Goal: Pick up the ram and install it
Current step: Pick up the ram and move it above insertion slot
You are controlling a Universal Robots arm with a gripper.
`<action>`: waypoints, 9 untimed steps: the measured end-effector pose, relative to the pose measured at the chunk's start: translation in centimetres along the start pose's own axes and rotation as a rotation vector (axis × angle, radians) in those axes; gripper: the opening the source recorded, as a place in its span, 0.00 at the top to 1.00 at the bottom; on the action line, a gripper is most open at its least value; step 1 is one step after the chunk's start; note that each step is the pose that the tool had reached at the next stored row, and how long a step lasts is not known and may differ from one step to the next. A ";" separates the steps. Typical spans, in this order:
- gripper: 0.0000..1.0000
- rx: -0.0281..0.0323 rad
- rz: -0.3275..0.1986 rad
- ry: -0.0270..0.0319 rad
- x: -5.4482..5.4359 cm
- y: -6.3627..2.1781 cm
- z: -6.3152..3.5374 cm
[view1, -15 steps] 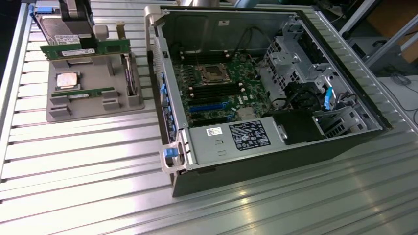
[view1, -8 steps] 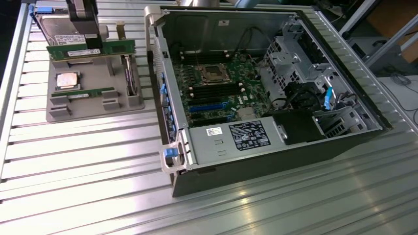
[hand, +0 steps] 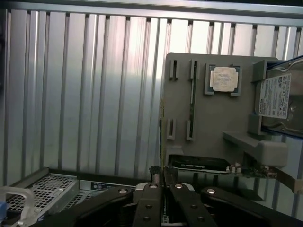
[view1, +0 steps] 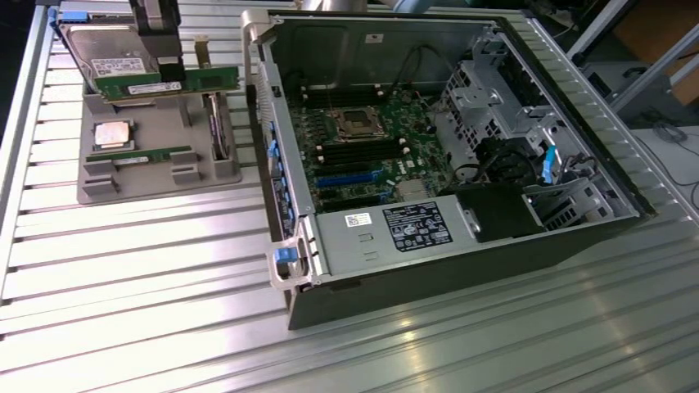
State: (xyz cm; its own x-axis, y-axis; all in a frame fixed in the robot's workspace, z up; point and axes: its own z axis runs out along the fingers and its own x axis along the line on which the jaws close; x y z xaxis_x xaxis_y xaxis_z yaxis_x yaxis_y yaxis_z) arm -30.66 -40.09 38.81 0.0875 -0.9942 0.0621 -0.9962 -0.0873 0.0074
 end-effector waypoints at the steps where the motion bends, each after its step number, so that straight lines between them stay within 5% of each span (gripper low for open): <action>1: 0.87 0.0001 0.000 0.0001 0.0 -0.14 0.00; 6: 0.87 0.0001 0.000 0.0001 0.1 -0.80 0.00; 9: 0.87 0.0014 0.000 -0.0139 0.1 -1.41 0.01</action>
State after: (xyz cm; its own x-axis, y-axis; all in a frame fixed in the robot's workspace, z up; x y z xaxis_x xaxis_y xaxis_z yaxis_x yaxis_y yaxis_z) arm -29.25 -40.10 38.80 0.0875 -0.9950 0.0482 -0.9962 -0.0873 0.0060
